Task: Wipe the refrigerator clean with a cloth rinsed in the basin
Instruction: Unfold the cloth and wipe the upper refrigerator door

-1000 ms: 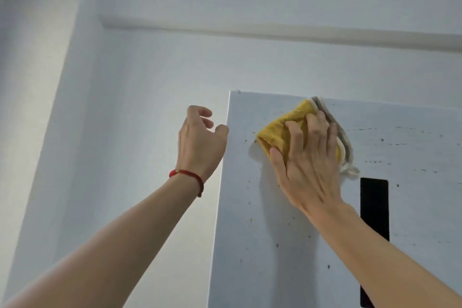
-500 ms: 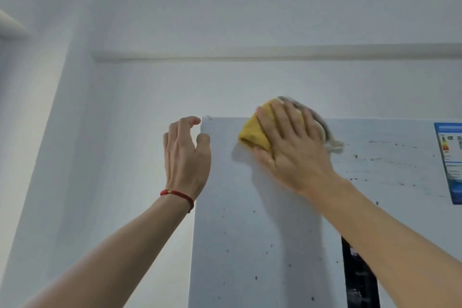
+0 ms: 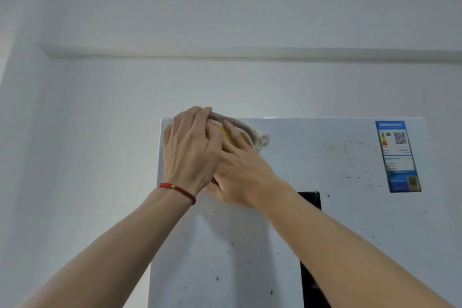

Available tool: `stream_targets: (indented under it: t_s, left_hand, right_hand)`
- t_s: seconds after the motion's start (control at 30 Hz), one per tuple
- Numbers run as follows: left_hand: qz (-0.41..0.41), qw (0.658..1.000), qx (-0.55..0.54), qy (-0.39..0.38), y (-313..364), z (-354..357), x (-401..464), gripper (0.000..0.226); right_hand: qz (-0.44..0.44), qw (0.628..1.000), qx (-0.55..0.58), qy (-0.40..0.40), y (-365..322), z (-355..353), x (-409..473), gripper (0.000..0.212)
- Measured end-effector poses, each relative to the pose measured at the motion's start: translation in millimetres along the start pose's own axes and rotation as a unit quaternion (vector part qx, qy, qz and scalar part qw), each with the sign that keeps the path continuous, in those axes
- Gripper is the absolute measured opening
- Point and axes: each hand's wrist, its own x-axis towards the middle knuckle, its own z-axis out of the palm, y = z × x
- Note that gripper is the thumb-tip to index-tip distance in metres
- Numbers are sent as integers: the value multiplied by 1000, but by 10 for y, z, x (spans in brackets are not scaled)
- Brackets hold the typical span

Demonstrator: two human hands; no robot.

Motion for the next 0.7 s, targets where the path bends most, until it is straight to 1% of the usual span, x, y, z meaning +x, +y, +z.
stream_targets:
  t_s: [0.03, 0.07, 0.17, 0.27, 0.3, 0.4, 0.43, 0.47, 0.53, 0.57, 0.6, 0.63, 0.67, 0.7]
  left_hand:
    - [7, 1000, -4, -4, 66, 59, 3, 52]
    - [18, 1000, 0, -4, 98, 102, 5, 54]
    - [42, 999, 18, -2, 265, 291, 51, 49]
    - [69, 996, 58, -18, 429, 455, 104, 46]
    - [71, 995, 69, -25, 471, 487, 115, 48]
    - [57, 995, 71, -27, 503, 537, 134, 49]
    - [64, 995, 76, -25, 503, 547, 141, 46]
    - [71, 994, 85, -24, 479, 537, 140, 44]
    - [82, 992, 88, -30, 486, 532, 156, 43]
    - [80, 992, 87, -32, 489, 523, 166, 43]
    - [75, 993, 87, -32, 499, 521, 172, 44]
    - [67, 994, 87, -27, 501, 515, 182, 44]
    - [60, 994, 84, -23, 523, 527, 195, 43]
    - [49, 995, 81, -17, 538, 533, 209, 42]
  right_hand:
    - [-21, 1000, -17, -7, 189, -43, -137, 72]
    - [-12, 999, -27, -14, 375, -64, -280, 73]
    - [108, 993, -43, -13, 959, -114, -901, 75]
    - [250, 968, -17, -10, 1429, -167, -1474, 76]
    - [283, 959, 0, -13, 1561, -189, -1612, 77]
    - [344, 939, 22, -16, 1824, -206, -1932, 78]
    - [386, 922, 26, -5, 1881, -199, -2006, 79]
    - [441, 897, 33, 13, 1910, -179, -2037, 79]
    - [562, 824, 50, 51, 1922, -157, -2038, 79]
    - [611, 787, 65, 55, 1898, -152, -1970, 79]
    - [644, 759, 79, 51, 1844, -153, -1892, 78]
    - [651, 754, 81, 44, 1772, -148, -1783, 78]
    - [632, 771, 71, 36, 1677, -142, -1707, 78]
    - [583, 809, 61, 29, 1552, -137, -1606, 77]
